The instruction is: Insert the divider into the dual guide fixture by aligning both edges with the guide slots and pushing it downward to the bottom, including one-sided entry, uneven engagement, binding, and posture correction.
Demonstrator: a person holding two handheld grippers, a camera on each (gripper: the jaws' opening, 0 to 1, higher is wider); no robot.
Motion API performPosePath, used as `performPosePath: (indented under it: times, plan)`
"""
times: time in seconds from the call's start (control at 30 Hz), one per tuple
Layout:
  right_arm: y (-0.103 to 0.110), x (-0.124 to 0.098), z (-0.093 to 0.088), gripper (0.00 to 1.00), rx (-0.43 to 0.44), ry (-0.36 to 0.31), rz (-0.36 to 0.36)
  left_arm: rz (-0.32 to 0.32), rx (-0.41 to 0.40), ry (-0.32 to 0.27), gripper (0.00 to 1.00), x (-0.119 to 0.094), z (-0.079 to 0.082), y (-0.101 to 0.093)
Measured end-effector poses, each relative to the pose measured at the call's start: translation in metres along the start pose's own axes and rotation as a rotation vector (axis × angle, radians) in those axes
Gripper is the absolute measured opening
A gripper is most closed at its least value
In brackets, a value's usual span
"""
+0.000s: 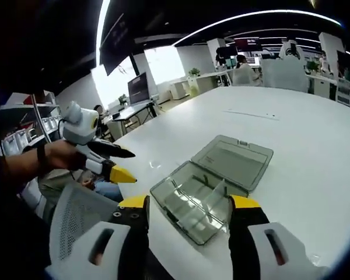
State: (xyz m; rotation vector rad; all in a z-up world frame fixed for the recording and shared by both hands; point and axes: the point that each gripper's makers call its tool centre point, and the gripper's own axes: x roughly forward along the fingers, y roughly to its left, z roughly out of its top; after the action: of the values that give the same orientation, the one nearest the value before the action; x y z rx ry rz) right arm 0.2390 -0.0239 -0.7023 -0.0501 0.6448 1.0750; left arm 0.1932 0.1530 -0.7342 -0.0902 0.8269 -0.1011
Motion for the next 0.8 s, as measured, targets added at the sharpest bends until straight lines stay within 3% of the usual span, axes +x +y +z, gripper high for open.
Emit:
performPosePath:
  times: [0.3, 0.63, 0.8]
  plan:
    - [0.002, -0.004, -0.003, 0.49, 0.037, -0.005, -0.004, 0.008, -0.020, 0.066, 0.72, 0.012, -0.008, 0.003]
    - [0.000, -0.008, -0.003, 0.49, 0.064, -0.020, -0.016, 0.027, 0.027, 0.118, 0.68, 0.026, -0.015, 0.007]
    - [0.002, -0.008, -0.003, 0.49, 0.068, -0.014, -0.014, 0.025, -0.012, 0.114, 0.64, 0.031, -0.017, 0.011]
